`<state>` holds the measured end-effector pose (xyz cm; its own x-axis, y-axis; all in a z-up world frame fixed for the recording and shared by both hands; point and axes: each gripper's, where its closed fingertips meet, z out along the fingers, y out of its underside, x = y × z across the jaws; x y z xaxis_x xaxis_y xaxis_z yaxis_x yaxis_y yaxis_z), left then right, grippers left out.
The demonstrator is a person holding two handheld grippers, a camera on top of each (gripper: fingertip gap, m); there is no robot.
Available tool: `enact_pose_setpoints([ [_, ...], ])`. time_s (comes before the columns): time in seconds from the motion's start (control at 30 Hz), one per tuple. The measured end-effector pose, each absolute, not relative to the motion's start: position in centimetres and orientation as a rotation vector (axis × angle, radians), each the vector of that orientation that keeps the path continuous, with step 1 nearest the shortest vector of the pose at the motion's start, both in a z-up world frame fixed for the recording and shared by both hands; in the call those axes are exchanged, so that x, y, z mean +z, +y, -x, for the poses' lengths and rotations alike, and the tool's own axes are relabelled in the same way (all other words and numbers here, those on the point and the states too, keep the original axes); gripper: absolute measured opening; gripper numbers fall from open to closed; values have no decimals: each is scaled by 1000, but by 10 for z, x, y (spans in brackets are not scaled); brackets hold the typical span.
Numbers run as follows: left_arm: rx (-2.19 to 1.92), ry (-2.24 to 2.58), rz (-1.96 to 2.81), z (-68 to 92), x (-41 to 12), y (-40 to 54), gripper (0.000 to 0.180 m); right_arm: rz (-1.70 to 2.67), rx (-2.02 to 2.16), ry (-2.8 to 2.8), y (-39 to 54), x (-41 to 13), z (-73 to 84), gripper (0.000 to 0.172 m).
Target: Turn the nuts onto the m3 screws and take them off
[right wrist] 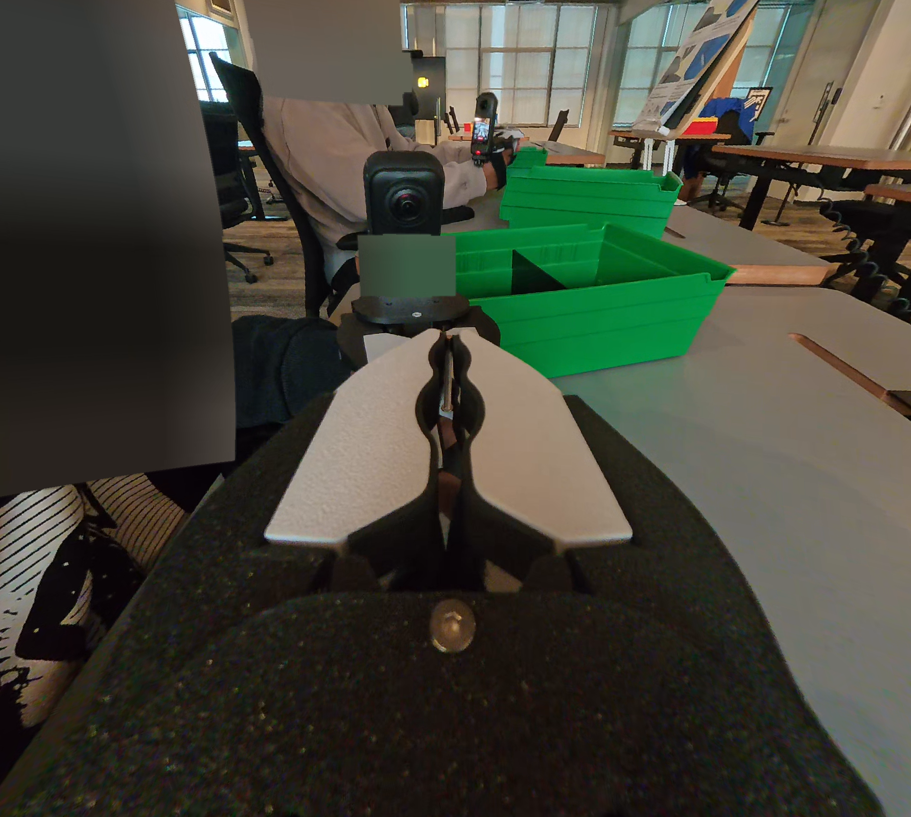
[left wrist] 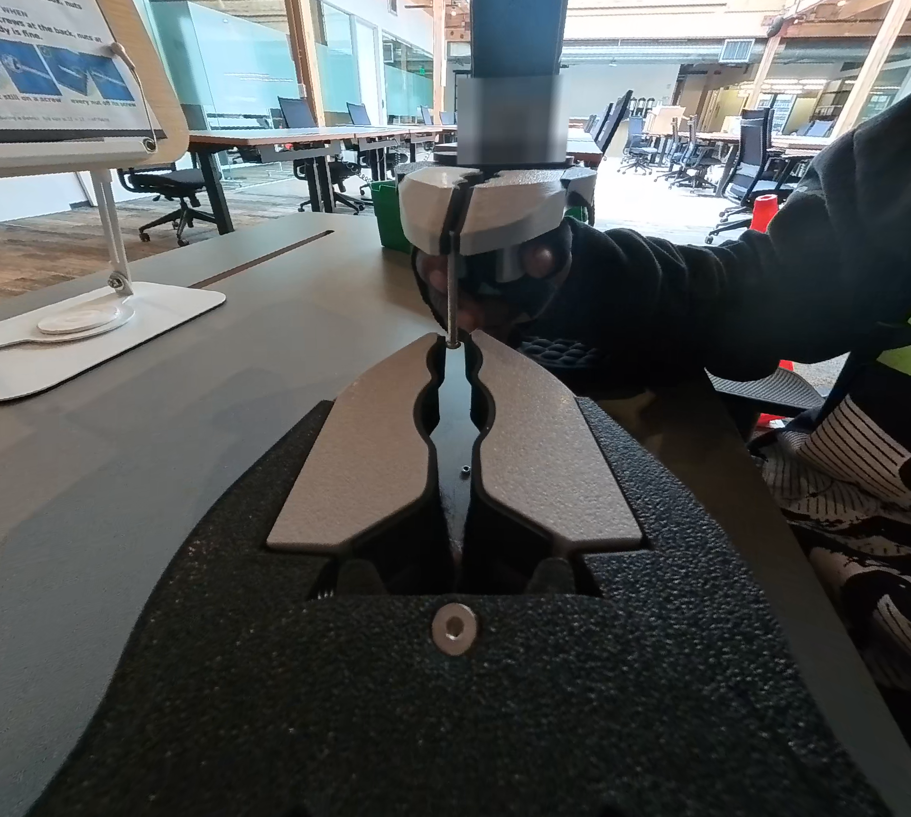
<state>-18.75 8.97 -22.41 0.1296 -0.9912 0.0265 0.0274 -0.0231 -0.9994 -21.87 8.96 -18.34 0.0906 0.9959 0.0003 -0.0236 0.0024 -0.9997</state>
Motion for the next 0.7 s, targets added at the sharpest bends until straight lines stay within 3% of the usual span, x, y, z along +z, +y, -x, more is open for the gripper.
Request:
enact_pose_setpoints([
  [0.7,-1141,1088,1272,188,-225,90,3,1233,1149,-1133,91,-185,219,1],
])
